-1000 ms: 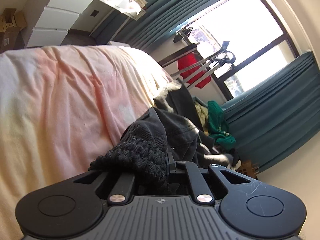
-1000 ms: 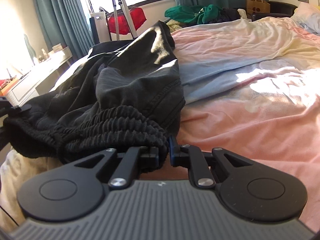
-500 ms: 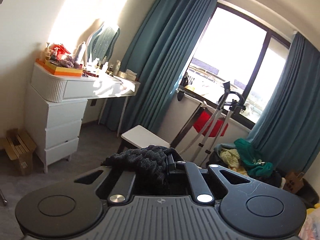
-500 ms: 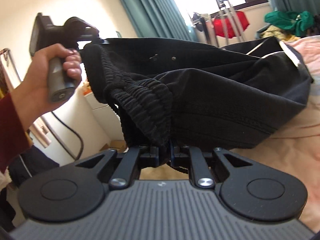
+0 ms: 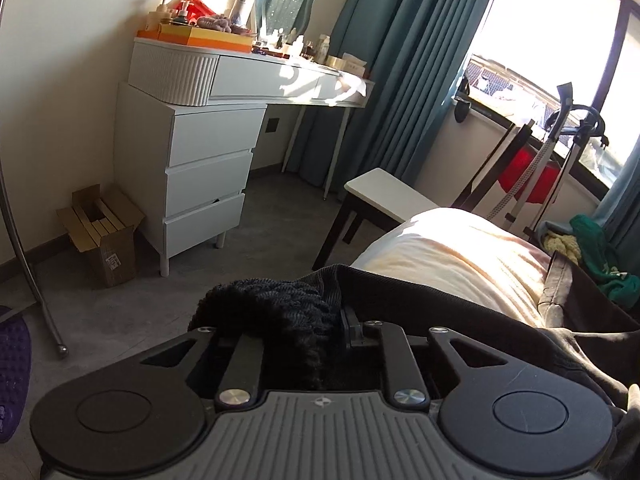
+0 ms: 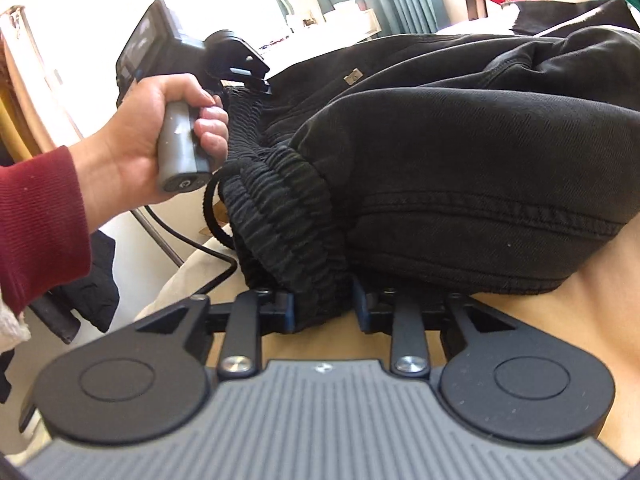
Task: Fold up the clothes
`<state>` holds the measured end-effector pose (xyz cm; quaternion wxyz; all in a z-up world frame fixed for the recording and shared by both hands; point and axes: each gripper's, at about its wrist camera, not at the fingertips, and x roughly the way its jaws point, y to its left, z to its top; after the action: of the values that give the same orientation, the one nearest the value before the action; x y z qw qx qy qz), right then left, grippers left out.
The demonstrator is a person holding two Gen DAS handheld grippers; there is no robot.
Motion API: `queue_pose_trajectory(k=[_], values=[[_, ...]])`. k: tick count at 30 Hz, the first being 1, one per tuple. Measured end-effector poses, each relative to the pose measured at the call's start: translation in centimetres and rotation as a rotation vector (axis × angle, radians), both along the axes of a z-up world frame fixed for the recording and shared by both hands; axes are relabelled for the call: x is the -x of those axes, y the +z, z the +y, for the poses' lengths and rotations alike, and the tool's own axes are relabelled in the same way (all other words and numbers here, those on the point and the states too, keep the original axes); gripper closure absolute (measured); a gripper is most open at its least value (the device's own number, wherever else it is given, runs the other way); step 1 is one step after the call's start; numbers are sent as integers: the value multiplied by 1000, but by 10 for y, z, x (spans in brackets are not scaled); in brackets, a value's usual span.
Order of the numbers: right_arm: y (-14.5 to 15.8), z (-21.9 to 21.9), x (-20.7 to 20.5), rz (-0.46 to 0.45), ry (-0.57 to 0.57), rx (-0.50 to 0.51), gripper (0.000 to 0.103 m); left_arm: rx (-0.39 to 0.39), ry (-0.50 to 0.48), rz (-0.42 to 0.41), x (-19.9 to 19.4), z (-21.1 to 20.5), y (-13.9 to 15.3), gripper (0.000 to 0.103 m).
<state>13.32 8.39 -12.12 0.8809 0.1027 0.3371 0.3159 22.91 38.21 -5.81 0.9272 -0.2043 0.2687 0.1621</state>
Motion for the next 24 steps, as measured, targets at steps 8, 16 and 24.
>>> queue_pose_trajectory(k=[8, 16, 24], values=[[17, 8, 25, -86, 82, 72, 0, -44, -42, -7, 61, -16, 19, 13], [49, -61, 57, -132, 32, 85, 0, 212, -118, 14, 169, -40, 13, 9], [99, -169, 63, -202, -172, 193, 0, 617, -131, 81, 235, -97, -25, 9]])
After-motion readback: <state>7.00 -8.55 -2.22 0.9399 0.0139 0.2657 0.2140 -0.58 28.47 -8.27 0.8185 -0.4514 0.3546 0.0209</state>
